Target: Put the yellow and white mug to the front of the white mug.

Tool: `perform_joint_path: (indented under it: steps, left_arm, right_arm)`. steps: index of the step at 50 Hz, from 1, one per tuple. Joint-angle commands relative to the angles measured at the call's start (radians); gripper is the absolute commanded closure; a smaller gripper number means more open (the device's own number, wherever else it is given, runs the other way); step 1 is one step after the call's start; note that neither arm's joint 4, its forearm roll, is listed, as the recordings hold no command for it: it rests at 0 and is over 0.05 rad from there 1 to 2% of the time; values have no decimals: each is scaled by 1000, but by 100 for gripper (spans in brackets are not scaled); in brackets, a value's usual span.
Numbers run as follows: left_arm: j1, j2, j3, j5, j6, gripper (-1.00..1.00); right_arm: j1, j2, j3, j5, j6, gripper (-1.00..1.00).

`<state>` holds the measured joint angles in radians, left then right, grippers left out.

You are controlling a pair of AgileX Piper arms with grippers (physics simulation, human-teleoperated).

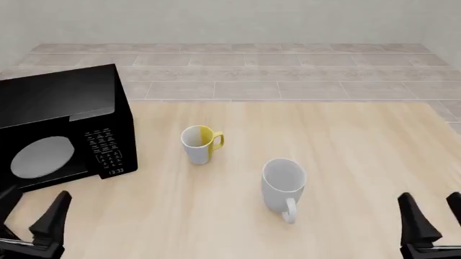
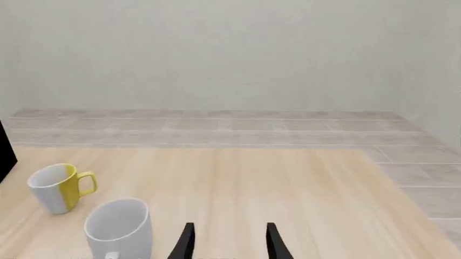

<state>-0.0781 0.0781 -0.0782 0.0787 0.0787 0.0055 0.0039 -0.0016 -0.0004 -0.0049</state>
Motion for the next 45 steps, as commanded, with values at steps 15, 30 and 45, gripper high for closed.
perform_joint_path:
  steps: [15, 30, 45]
  left_arm:
    - [-122, 122, -122, 121, 121, -100]
    - [-122, 122, -122, 121, 121, -100]
    - [-122, 122, -122, 121, 121, -100]
  right_arm:
    - [43, 130, -47, -45, -47, -100]
    - [235, 539, -284, -75, -172, -100]
    - [316, 884, -624, 81, -273, -100]
